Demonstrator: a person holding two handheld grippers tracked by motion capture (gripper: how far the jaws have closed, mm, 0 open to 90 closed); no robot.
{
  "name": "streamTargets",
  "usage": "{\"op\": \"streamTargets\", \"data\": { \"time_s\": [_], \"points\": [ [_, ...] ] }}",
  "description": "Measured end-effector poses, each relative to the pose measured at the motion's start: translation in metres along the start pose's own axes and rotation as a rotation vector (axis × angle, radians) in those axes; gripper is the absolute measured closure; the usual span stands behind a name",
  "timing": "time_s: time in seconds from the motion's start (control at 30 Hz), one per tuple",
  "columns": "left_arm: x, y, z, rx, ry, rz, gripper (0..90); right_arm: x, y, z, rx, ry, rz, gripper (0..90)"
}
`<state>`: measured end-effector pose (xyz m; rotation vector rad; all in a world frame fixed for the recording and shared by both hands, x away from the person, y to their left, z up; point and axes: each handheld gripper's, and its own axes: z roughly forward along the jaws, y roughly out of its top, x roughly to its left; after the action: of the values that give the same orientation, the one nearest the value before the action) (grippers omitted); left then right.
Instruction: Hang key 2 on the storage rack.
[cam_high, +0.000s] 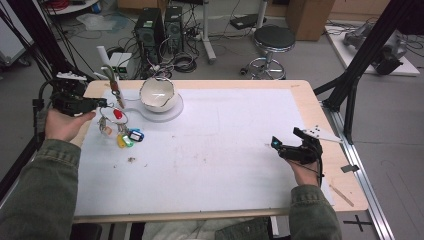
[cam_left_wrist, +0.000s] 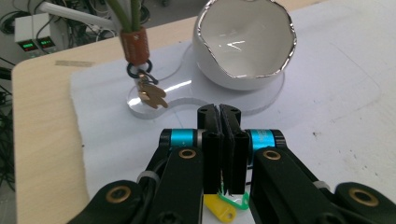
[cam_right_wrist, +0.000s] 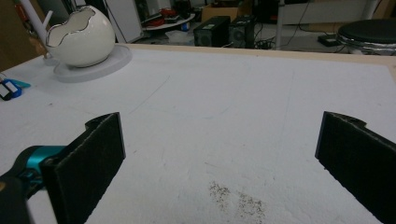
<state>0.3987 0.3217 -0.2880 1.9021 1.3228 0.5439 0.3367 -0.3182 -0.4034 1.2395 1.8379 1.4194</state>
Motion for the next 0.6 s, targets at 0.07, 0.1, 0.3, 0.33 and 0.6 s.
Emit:
{"op": "streamTargets", "data": {
  "time_s": [0.07,0.1,0.3,0.33,0.6],
  "points": [
    [0.003,0.003,-0.003,-0.010,0.005,-0.014,87.5,0.000,0.000,0.000,0.000,0.000,-0.001,0.6],
    [0.004,0.004,-0.004,-0.010,0.013,-0.010,87.5,0.000,0.000,0.000,0.000,0.001,-0.001,0.6],
    [0.010,0.013,-0.014,-0.036,0.029,-0.027,87.5,0.000,0.000,0.000,0.000,0.001,0.000,0.6],
    [0.010,0.015,-0.015,-0.037,0.031,-0.026,87.5,0.000,0.000,0.000,0.000,0.000,0.000,0.6],
    [0.020,0.027,-0.026,-0.059,0.068,-0.043,87.5,0.001,0.000,0.000,0.004,0.000,0.001,0.6]
  ]
}}
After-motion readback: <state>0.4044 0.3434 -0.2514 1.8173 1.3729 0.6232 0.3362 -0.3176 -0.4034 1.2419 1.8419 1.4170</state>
